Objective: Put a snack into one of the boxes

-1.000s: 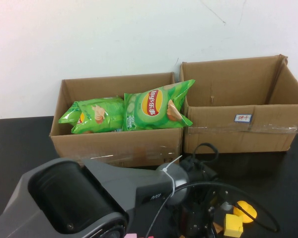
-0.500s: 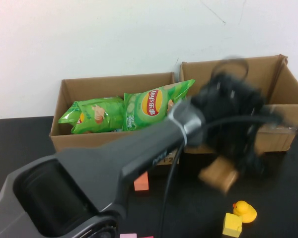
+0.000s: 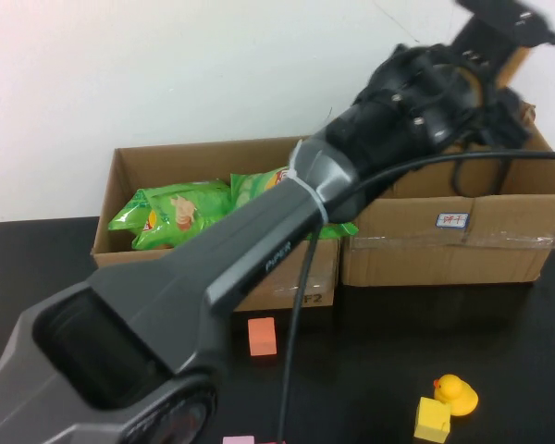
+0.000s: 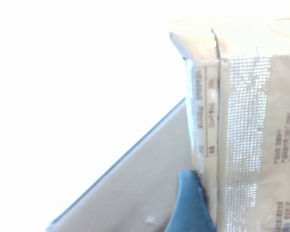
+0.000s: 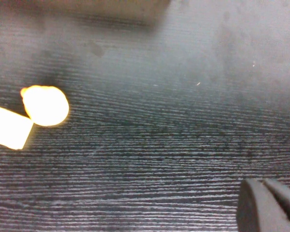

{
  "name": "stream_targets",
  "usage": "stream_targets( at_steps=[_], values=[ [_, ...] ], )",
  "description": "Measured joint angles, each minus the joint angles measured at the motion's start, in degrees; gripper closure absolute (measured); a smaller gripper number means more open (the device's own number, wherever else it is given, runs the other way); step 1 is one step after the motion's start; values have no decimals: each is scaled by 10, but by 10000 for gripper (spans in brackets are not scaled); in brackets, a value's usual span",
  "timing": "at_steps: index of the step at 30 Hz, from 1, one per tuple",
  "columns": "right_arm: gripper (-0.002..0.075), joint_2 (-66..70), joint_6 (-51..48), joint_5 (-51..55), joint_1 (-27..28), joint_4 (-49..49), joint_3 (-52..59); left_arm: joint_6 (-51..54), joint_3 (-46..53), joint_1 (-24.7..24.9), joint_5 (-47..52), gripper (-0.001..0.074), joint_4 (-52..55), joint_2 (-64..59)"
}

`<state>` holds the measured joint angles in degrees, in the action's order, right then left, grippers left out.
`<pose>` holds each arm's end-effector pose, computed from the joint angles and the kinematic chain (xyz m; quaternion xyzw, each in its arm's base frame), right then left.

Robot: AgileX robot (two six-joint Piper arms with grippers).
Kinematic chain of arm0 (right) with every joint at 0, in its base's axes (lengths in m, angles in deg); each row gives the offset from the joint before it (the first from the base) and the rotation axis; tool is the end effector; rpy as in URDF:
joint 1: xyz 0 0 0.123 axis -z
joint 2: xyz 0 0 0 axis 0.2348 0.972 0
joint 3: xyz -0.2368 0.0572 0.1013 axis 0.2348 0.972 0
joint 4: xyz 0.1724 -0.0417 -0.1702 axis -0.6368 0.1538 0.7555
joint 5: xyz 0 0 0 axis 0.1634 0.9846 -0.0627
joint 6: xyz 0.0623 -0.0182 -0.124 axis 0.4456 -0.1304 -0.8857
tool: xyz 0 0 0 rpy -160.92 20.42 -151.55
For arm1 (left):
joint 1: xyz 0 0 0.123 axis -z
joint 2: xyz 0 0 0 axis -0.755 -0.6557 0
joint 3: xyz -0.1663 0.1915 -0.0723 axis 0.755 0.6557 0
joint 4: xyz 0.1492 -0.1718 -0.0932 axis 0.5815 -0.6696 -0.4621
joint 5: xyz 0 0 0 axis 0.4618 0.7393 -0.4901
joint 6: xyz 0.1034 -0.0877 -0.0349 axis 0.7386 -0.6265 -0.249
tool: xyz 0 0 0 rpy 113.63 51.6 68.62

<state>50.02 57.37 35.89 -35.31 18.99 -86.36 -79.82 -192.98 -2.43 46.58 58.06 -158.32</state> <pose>0.2324 0.0453 0.2285 -0.0779 0.9498 -0.0829 0.2916 0.4178 -0.3979 0.2861 0.3226 0.7592 -0.1007 0.5562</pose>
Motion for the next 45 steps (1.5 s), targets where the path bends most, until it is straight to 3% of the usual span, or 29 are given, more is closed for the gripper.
stream_targets(
  at_steps=[2,5,10,14,20,22,29,36,41,45],
  values=[
    [725,0,-5,0,0,0,0,-5,0,-20,-14,262,8,-15],
    [725,0,-12,1,0,0,0,-18,1,-52,-25,119,10,-29],
    [725,0,-14,0,0,0,0,-35,2,-91,-28,63,7,-29],
    [725,0,-14,-6,0,0,0,-36,4,-94,20,167,0,-6],
    [725,-4,-79,-25,0,-7,0,31,5,-87,186,619,-7,66],
    [725,-9,-98,-47,0,-23,0,68,5,-86,238,682,-11,92],
    [727,-17,-169,-102,0,-72,0,149,5,-85,312,732,-78,206],
    [727,-17,-349,-153,0,-279,0,183,43,-85,326,736,-93,342],
    [727,-17,-482,-175,0,-428,0,190,168,-85,292,736,-86,438],
    [727,-17,-522,-185,0,-458,0,192,300,-85,233,736,-85,524]
  ],
)
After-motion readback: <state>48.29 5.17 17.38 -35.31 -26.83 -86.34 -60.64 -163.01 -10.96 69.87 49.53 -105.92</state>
